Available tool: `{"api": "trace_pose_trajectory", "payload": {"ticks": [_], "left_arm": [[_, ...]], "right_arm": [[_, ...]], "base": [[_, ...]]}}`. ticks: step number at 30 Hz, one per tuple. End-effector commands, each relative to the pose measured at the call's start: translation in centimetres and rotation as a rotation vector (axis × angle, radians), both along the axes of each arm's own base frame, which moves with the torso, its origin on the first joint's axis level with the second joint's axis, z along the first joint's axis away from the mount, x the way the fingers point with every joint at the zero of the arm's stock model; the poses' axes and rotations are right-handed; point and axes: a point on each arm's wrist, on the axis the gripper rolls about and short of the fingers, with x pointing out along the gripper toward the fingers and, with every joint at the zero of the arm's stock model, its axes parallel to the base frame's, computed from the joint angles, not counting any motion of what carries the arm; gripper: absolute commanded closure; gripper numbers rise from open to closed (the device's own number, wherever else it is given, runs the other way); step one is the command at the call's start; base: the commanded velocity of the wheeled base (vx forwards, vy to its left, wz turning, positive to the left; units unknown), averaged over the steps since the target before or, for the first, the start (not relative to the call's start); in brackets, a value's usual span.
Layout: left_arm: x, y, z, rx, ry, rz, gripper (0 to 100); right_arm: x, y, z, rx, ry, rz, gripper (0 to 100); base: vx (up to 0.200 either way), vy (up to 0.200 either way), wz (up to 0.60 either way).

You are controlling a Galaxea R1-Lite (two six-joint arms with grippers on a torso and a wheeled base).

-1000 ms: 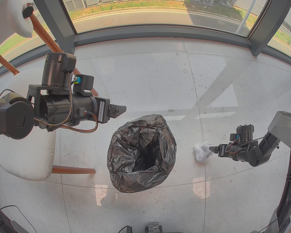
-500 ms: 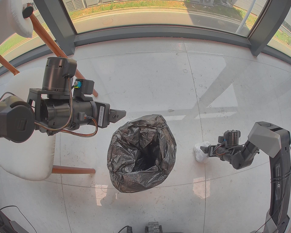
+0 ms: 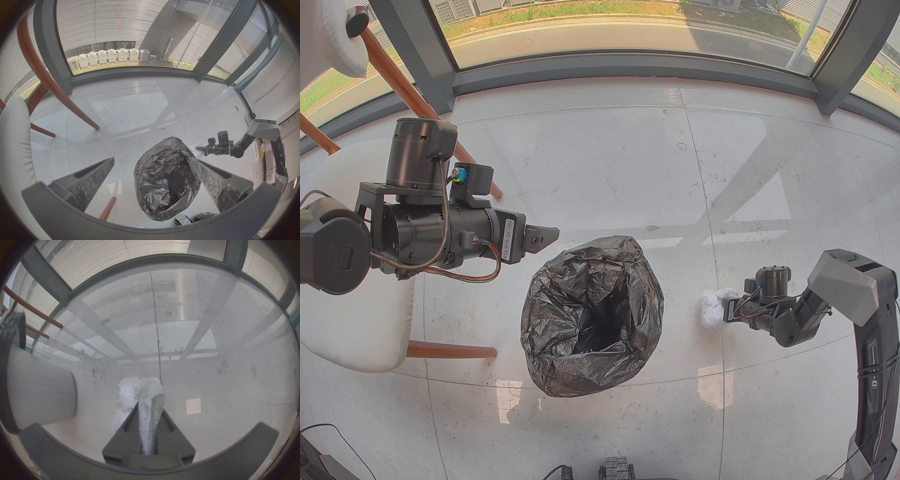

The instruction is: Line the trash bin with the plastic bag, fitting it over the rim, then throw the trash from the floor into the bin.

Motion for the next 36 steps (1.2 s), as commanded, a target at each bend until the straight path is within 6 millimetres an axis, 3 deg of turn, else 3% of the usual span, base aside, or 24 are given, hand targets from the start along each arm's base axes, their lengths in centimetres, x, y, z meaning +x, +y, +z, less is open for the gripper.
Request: {"api": "trace_pose_trajectory", "payload": {"ticks": [1, 2, 6, 12, 16, 24, 30, 36], "left_arm": [[-0.3, 0.1, 0.4, -0.006, -0.011, 0.000, 0], [-0.3, 0.2, 0.4, -0.006, -0.011, 0.000, 0], [-0.3, 0.1, 0.4, -0.007, -0.012, -0.003, 0], [-0.3, 0.1, 0.4, -0.007, -0.012, -0.001, 0], [-0.3, 0.1, 0.7, -0.012, -0.020, -0.003, 0], [-0.4, 0.1, 0.8, -0.012, -0.023, -0.001, 0], [-0.6, 0.3, 0.9, -0.015, -0.027, -0.001, 0], [-0.6, 0.3, 1.0, -0.015, -0.028, 0.000, 0]], "right_arm": [[-3.2, 0.1, 9.2, 0.034, -0.126, 0.031, 100], [-4.5, 0.3, 11.9, 0.045, -0.157, 0.042, 100], [-8.9, 2.0, 17.5, 0.127, -0.209, 0.078, 100], [-15.0, 6.1, 21.7, 0.243, -0.218, 0.207, 100], [-17.1, 8.6, 22.4, 0.252, -0.204, 0.301, 100], [-19.3, 12.7, 22.6, 0.272, -0.193, 0.455, 100], [-19.5, 14.9, 23.5, 0.298, -0.222, 0.516, 100], [-19.8, 15.8, 24.2, 0.313, -0.242, 0.545, 100]], "base": [[0.000, 0.000, 0.00], [0.000, 0.000, 0.00], [0.000, 0.000, 0.00], [0.000, 0.000, 0.00], [0.000, 0.000, 0.00], [0.000, 0.000, 0.00], [0.000, 0.000, 0.00], [0.000, 0.000, 0.00]]}}
